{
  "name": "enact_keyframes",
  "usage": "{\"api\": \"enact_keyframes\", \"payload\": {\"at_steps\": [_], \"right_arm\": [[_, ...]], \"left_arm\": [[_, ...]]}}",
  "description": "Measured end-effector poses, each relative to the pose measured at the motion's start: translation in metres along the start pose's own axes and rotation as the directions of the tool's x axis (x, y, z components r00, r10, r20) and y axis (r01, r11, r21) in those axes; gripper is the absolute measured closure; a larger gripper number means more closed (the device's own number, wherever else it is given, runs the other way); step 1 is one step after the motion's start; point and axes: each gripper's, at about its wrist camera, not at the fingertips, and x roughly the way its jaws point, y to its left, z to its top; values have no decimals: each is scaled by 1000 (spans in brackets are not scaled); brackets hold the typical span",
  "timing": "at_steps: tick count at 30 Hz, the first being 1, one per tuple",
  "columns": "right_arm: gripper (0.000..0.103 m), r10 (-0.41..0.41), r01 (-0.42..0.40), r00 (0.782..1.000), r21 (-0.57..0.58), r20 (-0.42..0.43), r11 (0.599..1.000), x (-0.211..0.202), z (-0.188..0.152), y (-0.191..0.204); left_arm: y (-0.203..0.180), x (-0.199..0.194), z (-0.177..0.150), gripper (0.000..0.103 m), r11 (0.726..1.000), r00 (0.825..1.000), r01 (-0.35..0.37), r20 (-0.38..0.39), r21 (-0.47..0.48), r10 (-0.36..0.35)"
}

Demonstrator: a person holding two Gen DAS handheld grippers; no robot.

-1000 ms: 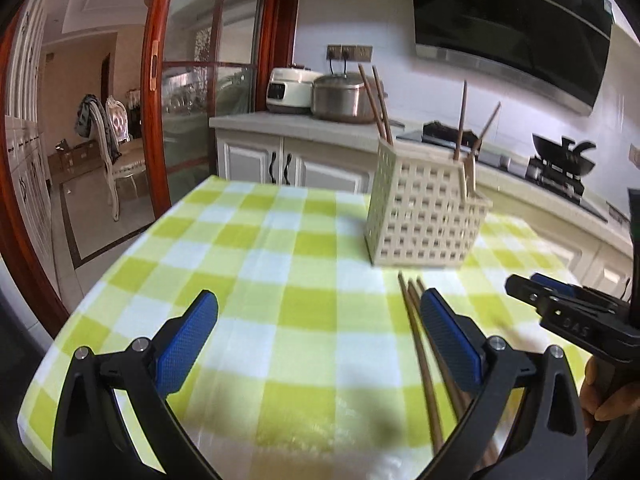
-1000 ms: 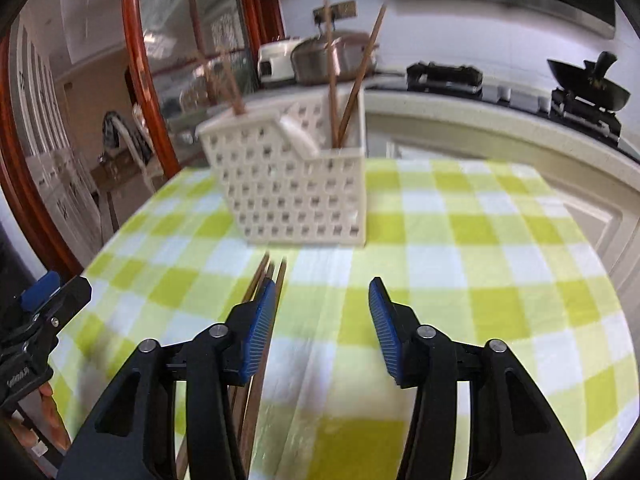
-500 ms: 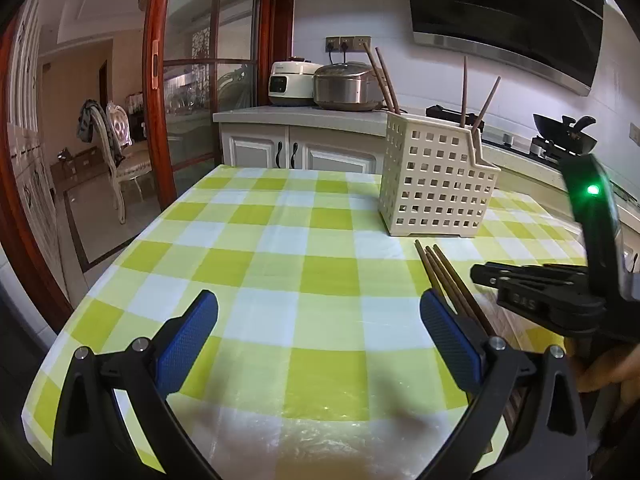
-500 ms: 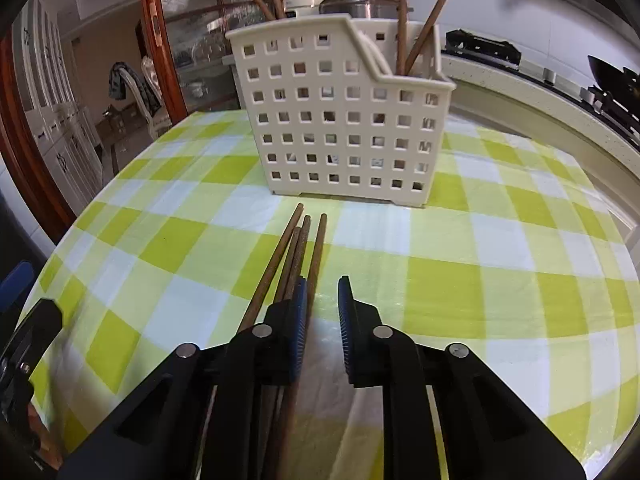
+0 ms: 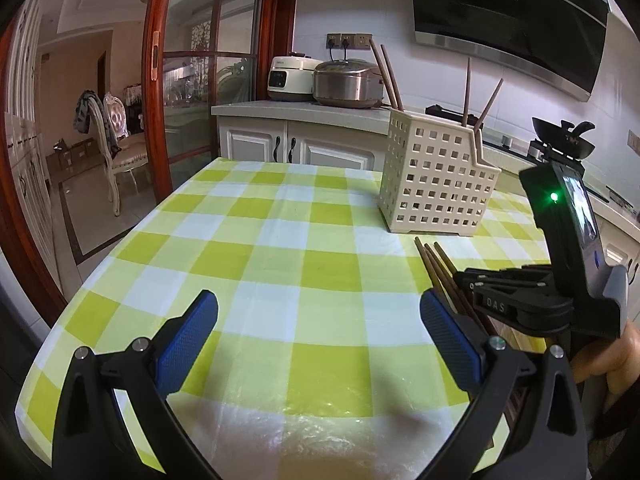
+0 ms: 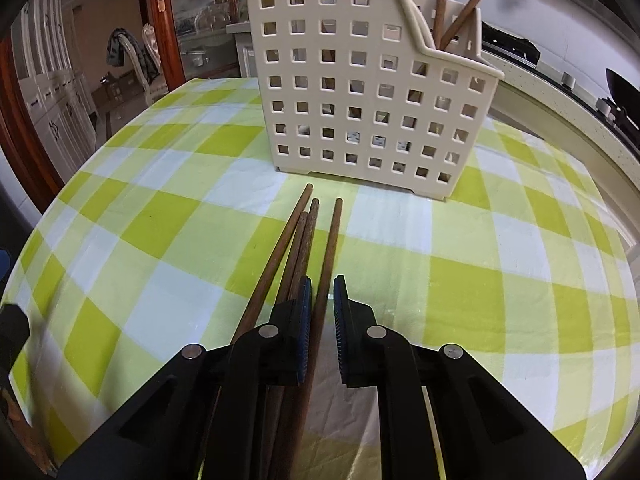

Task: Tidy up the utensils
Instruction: 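Move both open grippers back over the remaining chopsticks, then close the right gripper on a brown chopstick while the left gripper grasps another chopstick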

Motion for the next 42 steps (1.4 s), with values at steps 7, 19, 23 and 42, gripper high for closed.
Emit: {"api": "enact_keyframes", "payload": {"at_steps": [7, 19, 23, 42], "right_arm": [[97, 10, -10, 1000, 23, 6, 1000, -4, -4, -6], [97, 55, -65, 994, 109, 98, 992, -42, -20, -48], [97, 65, -80, 991, 131, 116, 988, -48, -24, -60], [97, 124, -155, 979, 199, 161, 968, -58, -33, -94]], "left_arm": [[-6, 8, 1, 5, 1000, 999, 8, -47, 1, -8], [-51, 44, 15, 5, 996, 987, 64, -150, 54, -55], [-64, 52, 12, 5, 995, 984, 63, -170, 77, -49], [-85, 92, 13, 15, 993, 964, 46, -267, 107, -15]]}}
